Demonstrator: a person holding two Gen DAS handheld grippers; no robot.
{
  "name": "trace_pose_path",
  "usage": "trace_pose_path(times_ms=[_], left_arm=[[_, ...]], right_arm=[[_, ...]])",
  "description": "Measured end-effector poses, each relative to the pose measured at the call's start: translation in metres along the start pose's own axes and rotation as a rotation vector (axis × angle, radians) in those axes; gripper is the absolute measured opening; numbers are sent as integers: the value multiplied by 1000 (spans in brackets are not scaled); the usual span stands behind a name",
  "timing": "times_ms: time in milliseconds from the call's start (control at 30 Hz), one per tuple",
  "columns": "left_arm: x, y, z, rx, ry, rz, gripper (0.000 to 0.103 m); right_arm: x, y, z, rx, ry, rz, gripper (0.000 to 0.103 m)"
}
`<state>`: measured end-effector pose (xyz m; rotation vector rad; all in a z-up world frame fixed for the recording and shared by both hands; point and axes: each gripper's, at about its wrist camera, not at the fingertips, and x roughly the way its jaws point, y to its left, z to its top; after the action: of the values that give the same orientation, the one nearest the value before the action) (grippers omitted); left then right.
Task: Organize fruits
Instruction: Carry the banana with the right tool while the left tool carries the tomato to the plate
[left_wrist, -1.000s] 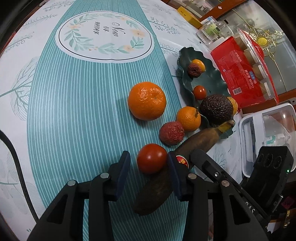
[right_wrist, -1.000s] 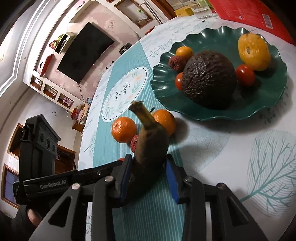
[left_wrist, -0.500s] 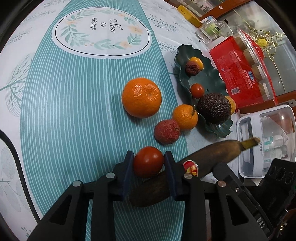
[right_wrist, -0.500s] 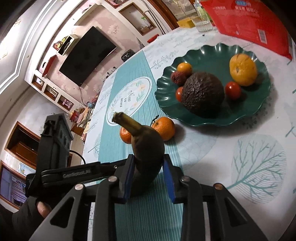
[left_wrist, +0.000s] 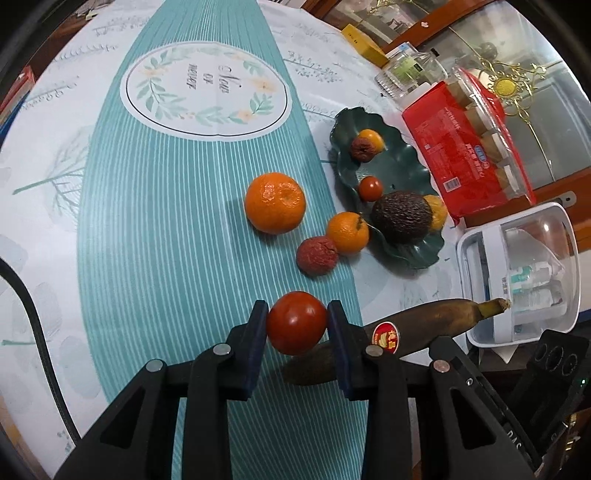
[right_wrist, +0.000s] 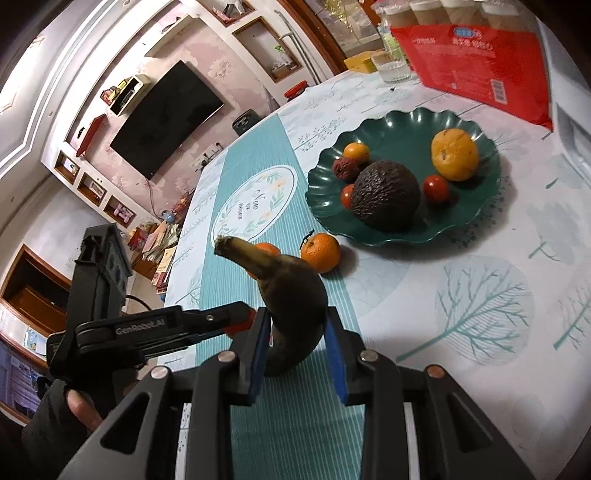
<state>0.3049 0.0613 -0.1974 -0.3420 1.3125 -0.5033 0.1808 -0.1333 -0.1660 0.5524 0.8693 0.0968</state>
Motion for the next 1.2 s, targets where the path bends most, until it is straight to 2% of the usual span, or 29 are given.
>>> trace_pose_path(times_ms=[333,567,933,1200], left_arm=[[-53,-12,-20,36,-76,-14,31],[-75,-28,-29,43,-130,9,31],[-77,-72,-20,-1,-206,98,31],[-62,-118,-1,-21,-263,130,31]], right_arm=[[-47,8,-7,-35,-41,-75,29],[-84,-5,6,-65,-80,-94,29],[-117,-49,69,-144,-105,-152,29],[-117,-70,124,-223,-98,-165,29]])
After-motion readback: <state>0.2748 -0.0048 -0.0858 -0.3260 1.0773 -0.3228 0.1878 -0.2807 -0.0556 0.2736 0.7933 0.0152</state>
